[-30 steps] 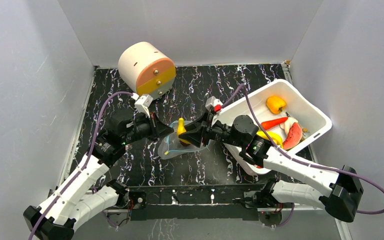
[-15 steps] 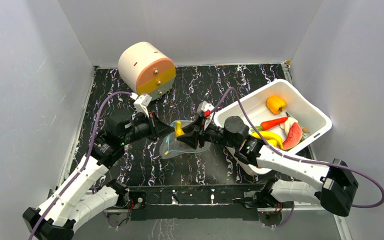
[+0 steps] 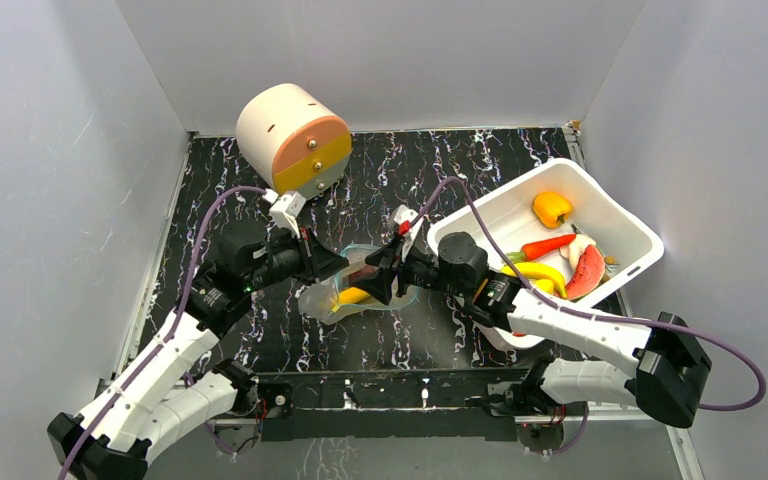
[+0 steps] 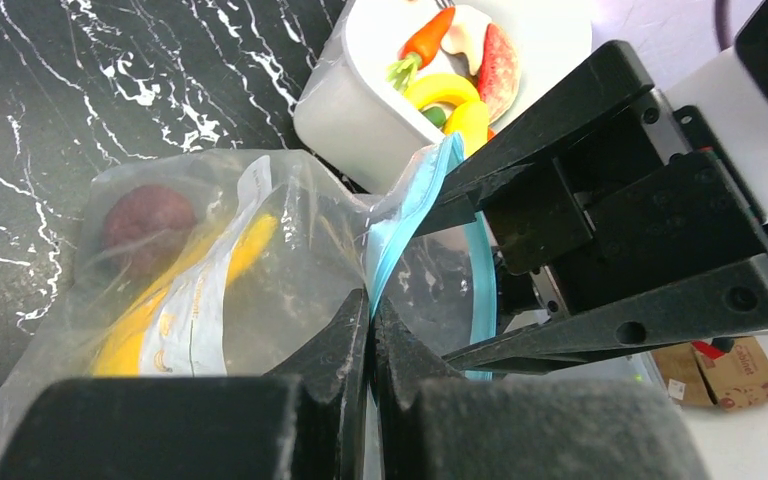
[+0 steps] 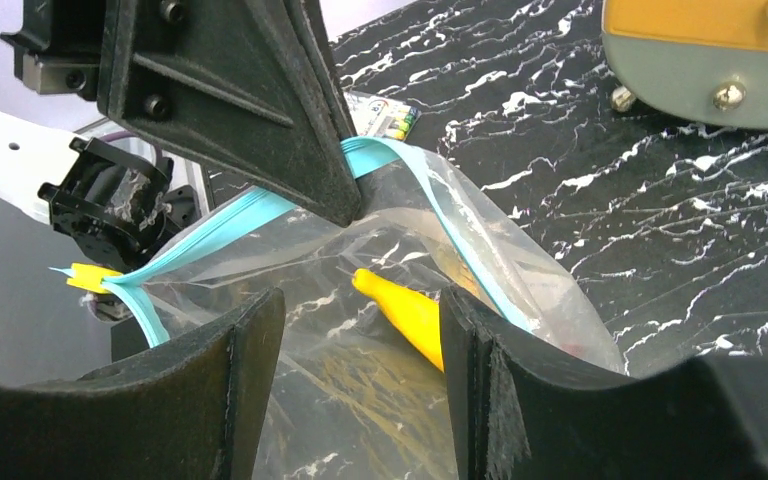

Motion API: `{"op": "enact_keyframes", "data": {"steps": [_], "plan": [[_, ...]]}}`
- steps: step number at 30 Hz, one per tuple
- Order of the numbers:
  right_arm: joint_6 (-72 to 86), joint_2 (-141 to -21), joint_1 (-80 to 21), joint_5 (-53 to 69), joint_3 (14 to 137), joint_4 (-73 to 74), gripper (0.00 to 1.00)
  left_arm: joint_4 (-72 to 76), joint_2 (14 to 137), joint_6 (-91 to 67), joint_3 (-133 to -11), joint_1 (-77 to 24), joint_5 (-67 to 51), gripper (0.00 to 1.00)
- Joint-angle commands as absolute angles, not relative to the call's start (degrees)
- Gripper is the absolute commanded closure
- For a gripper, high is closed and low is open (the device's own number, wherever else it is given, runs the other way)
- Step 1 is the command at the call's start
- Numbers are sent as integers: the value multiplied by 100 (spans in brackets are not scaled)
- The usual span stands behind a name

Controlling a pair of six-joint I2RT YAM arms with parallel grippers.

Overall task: Place the food in the zip-top bag and seal the zipper
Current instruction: Place the fake fruit in the zipper food storage bag, then pick up the fake vegetable from the bin.

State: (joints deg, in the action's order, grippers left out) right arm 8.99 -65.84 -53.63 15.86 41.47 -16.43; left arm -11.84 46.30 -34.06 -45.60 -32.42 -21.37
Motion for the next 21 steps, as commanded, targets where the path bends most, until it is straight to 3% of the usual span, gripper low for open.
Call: {"op": "enact_keyframes", "data": {"steps": [1,11,21], "plan": [[1241,-6579,-5391,1340,4746,-1251,43,-1134,4566,-3183,-4490,-3227,-2041,100],[2285,-6475,-5392,844,5748,-55,45,-1119,4404,-2449,-4197,-3229,-1490,100],[3447,-6283,-5384,-1491,6649,1780,46,-1104,4131,-1418,-4199,-3226,-1499,100]]}}
